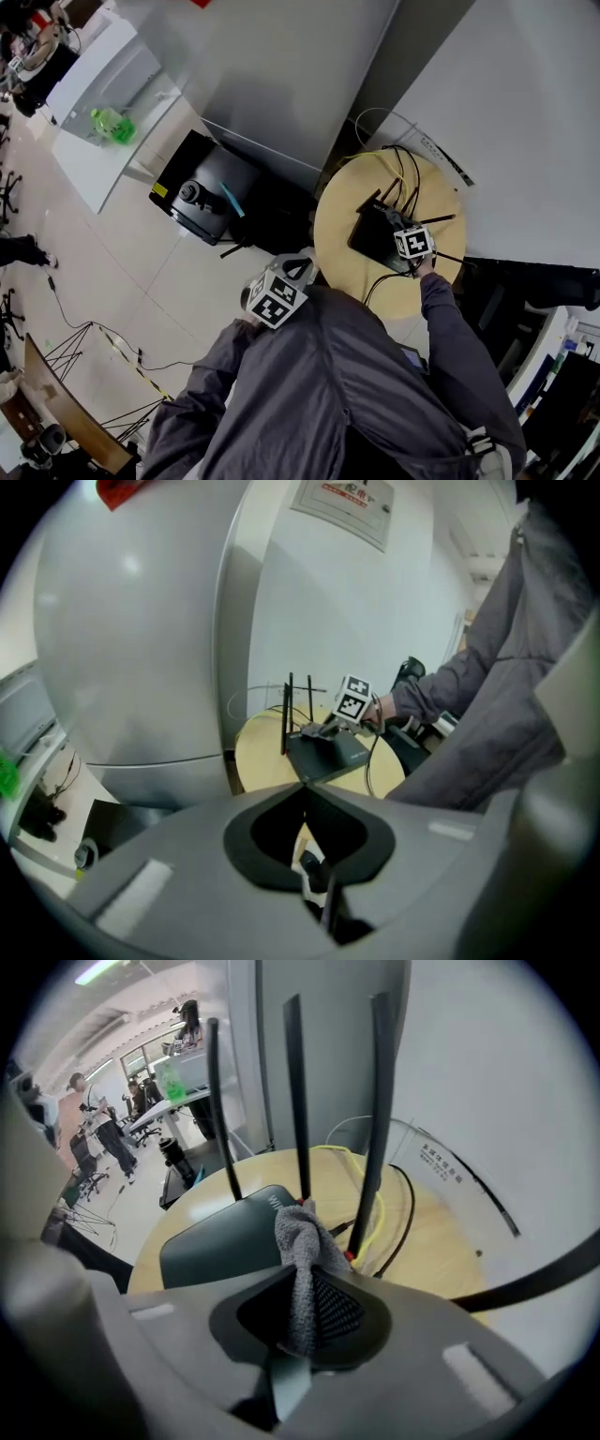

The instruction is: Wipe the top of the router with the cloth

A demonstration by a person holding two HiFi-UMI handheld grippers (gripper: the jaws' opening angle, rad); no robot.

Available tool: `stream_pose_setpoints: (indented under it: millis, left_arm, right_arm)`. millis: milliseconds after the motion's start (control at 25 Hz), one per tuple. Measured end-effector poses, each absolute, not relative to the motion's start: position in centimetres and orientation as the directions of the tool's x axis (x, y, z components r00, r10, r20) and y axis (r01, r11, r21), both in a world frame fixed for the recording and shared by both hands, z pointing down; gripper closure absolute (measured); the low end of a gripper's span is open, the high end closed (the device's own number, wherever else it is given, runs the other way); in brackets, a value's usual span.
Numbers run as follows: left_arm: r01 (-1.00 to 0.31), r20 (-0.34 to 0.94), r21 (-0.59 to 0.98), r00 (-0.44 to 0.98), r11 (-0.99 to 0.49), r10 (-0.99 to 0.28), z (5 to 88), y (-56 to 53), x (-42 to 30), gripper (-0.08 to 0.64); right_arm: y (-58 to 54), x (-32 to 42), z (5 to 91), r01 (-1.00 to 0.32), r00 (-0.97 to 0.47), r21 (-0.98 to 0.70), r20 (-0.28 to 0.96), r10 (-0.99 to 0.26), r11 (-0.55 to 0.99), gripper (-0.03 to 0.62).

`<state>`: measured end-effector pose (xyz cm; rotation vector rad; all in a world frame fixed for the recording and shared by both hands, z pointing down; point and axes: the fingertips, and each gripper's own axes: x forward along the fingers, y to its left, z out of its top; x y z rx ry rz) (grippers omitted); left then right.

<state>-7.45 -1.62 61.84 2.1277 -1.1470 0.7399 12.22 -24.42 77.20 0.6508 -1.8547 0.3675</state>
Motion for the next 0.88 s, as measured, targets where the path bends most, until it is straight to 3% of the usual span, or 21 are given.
stream_pose_setpoints:
  millis: [360, 880]
  left_arm:
    - [-0.879, 0.724, 0.251, 0.448, -0.405, -0.525, 62.1, -0.7, -7.7, 0.560]
    - [-0.848, 0.713, 0.255, 0.490, -0.465, -0.502, 62.0, -0.3, -7.4, 0.560]
  right_arm:
    - [-26.6, 12.2, 77.9, -0.591, -0.248, 0.098, 0.922, -0.296, 0.801, 0.557]
    - [-23.6, 12.2, 77.8, -0.649, -0.243, 0.112, 0.907, -0.344, 0.753, 0.558]
